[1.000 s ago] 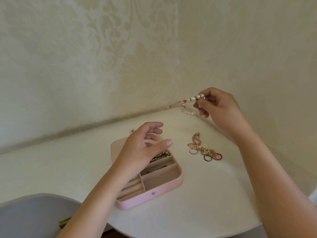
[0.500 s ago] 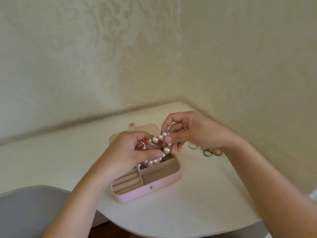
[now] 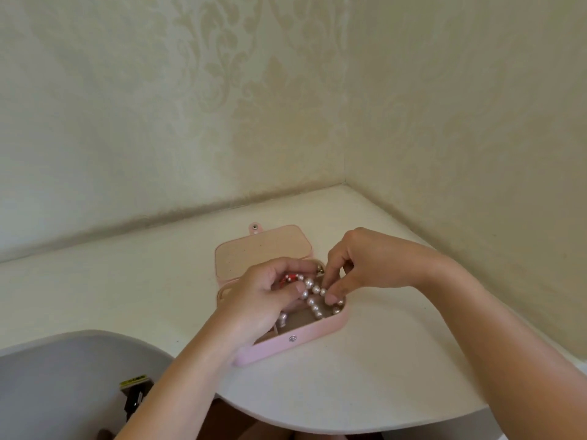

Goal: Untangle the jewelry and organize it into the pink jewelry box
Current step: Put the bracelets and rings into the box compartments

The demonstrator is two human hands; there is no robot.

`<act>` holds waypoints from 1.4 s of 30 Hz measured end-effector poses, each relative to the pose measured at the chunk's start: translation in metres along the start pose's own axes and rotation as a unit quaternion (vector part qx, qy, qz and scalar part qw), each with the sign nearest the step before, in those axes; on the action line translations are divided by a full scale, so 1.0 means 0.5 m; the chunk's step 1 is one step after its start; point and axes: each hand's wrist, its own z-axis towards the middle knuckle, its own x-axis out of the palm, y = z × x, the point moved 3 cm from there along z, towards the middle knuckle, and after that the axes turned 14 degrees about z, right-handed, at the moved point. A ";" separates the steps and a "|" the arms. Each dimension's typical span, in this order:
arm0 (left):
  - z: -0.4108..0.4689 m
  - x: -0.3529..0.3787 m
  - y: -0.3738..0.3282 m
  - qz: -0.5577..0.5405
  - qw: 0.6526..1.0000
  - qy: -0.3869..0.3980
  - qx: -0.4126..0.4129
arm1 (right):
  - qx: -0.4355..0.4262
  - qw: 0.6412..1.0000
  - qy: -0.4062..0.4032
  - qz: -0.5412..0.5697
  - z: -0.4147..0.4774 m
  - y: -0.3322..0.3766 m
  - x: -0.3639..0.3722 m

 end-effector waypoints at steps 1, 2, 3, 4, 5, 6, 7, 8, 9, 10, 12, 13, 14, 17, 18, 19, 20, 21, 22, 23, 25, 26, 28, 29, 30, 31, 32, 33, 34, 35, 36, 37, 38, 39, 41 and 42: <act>-0.001 0.003 -0.002 -0.050 0.999 -0.012 -0.002 | 0.000 1.000 0.002 0.001 0.002 -0.004 0.000; 0.000 0.007 -0.004 -0.111 0.994 -0.020 -0.006 | -0.001 1.000 0.005 0.000 0.004 -0.006 0.000; 0.000 0.012 -0.007 -0.174 0.984 -0.025 -0.013 | -0.002 1.000 0.007 -0.001 0.005 -0.007 0.001; 0.000 0.016 -0.011 -0.227 0.973 -0.028 -0.021 | -0.004 1.000 0.009 -0.001 0.006 -0.007 0.001; 0.000 0.019 -0.011 -0.255 0.966 -0.034 -0.025 | -0.003 1.000 0.010 -0.001 0.005 -0.007 0.001; -0.003 0.021 -0.013 -0.251 0.967 -0.038 -0.022 | -0.002 1.000 0.013 -0.002 0.004 -0.007 0.000; -0.007 0.021 -0.013 -0.207 0.977 -0.041 -0.016 | -0.002 1.000 0.016 -0.003 0.004 -0.007 0.000; -0.012 0.020 -0.011 -0.130 0.991 -0.043 -0.008 | -0.002 1.000 0.019 -0.006 0.004 -0.008 0.001; -0.020 0.018 -0.012 -0.028 0.999 -0.044 0.001 | -0.002 1.000 0.022 -0.011 0.004 -0.009 0.001; -0.028 0.015 -0.013 0.071 0.996 -0.048 0.015 | -0.003 1.000 0.023 -0.018 0.006 -0.009 0.003; -0.040 0.006 -0.015 0.221 0.971 -0.069 0.055 | -0.009 0.999 0.025 -0.019 0.008 -0.008 0.006; -0.045 0.001 -0.016 0.269 0.956 -0.084 0.077 | -0.011 0.999 0.026 -0.015 0.007 -0.006 0.006; -0.050 -0.005 -0.018 0.303 0.943 -0.097 0.095 | -0.011 1.000 0.025 -0.008 0.006 -0.005 0.005; -0.064 -0.013 -0.024 0.370 0.919 -0.089 0.107 | -0.004 1.000 -0.006 0.002 0.002 -0.006 -0.013; -0.067 -0.013 -0.025 0.385 0.914 -0.072 0.106 | -0.005 0.999 -0.041 0.005 0.004 -0.011 -0.026; -0.070 -0.012 -0.028 0.399 0.909 -0.055 0.109 | -0.005 0.996 -0.090 0.004 0.008 -0.022 -0.044; -0.072 -0.008 -0.028 0.413 0.903 -0.041 0.114 | 0.006 0.989 -0.146 -0.006 0.011 -0.038 -0.063; -0.073 -0.005 -0.029 0.425 0.897 -0.033 0.120 | 0.031 0.980 -0.192 -0.033 0.012 -0.055 -0.082; -0.073 -0.003 -0.028 0.435 0.892 -0.028 0.124 | 0.067 0.971 -0.218 -0.069 0.013 -0.073 -0.095; -0.071 -0.002 -0.026 0.441 0.888 -0.026 0.124 | 0.106 0.965 -0.217 -0.099 0.012 -0.090 -0.104; -0.064 -0.003 -0.023 0.432 0.894 -0.019 0.112 | 0.176 0.962 -0.174 -0.119 0.010 -0.118 -0.106; -0.059 -0.002 -0.021 0.412 0.906 -0.007 0.098 | 0.195 0.962 -0.152 -0.119 0.011 -0.126 -0.103; -0.051 -0.002 -0.022 0.357 0.931 0.025 0.068 | 0.191 0.964 -0.135 -0.129 0.016 -0.134 -0.100; -0.049 -0.002 -0.025 0.335 0.940 0.037 0.059 | 0.181 0.964 -0.146 -0.132 0.020 -0.136 -0.101; -0.048 -0.003 -0.028 0.320 0.945 0.046 0.055 | 0.174 0.963 -0.162 -0.126 0.024 -0.138 -0.104; -0.048 -0.003 -0.030 0.312 0.947 0.055 0.055 | 0.170 0.963 -0.177 -0.112 0.026 -0.141 -0.108; -0.051 -0.002 -0.032 0.310 0.947 0.060 0.060 | 0.169 0.963 -0.187 -0.097 0.027 -0.146 -0.111; -0.053 -0.002 -0.035 0.309 0.947 0.060 0.067 | 0.172 0.962 -0.193 -0.083 0.027 -0.150 -0.112; -0.055 -0.001 -0.038 0.304 0.948 0.054 0.075 | 0.179 0.962 -0.194 -0.074 0.027 -0.154 -0.113; -0.055 -0.001 -0.041 0.293 0.952 0.042 0.084 | 0.184 0.961 -0.195 -0.072 0.027 -0.157 -0.113; -0.053 -0.002 -0.045 0.272 0.958 0.025 0.091 | 0.182 0.960 -0.199 -0.076 0.029 -0.161 -0.113; -0.050 -0.005 -0.051 0.249 0.963 0.005 0.098 | 0.172 0.959 -0.209 -0.083 0.031 -0.163 -0.115; -0.045 -0.010 -0.057 0.232 0.967 -0.017 0.105 | 0.156 0.957 -0.229 -0.085 0.033 -0.163 -0.117; -0.037 -0.015 -0.062 0.223 0.968 -0.038 0.111 | 0.131 0.955 -0.255 -0.077 0.034 -0.158 -0.120; -0.026 -0.023 -0.076 0.212 0.968 -0.063 0.119 | 0.076 0.946 -0.313 -0.030 0.033 -0.143 -0.127; -0.020 -0.024 -0.082 0.209 0.968 -0.066 0.120 | 0.045 0.941 -0.335 0.012 0.032 -0.134 -0.129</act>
